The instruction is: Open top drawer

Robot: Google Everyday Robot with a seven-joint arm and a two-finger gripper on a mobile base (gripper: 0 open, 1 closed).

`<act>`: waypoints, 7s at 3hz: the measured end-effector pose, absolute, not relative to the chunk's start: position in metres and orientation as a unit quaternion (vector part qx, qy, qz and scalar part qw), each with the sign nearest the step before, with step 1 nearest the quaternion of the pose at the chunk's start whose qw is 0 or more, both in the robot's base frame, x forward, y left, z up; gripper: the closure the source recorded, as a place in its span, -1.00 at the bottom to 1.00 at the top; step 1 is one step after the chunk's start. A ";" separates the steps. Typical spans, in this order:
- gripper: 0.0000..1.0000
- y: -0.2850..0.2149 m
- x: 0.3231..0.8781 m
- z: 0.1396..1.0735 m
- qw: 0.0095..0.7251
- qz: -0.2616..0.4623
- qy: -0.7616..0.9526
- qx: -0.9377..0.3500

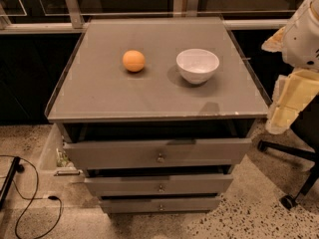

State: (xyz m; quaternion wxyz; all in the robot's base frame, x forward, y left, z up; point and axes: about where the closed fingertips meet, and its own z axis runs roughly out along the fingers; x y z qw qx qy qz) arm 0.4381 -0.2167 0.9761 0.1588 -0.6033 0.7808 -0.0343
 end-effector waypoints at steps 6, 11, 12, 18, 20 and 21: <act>-1.00 -0.225 0.388 0.758 0.181 0.071 0.708 -0.679; -1.00 -0.229 0.453 0.680 0.205 0.066 0.692 -0.689; -1.00 -0.224 0.471 0.664 0.219 0.063 0.683 -0.694; -0.52 -0.187 0.512 0.635 0.263 0.072 0.653 -0.706; 0.41 -0.194 0.499 0.643 0.255 0.082 0.654 -0.708; 0.87 -0.198 0.486 0.650 0.250 0.088 0.654 -0.708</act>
Offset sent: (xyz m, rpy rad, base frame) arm -0.0132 -0.0014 -0.0332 0.0020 0.0630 0.0271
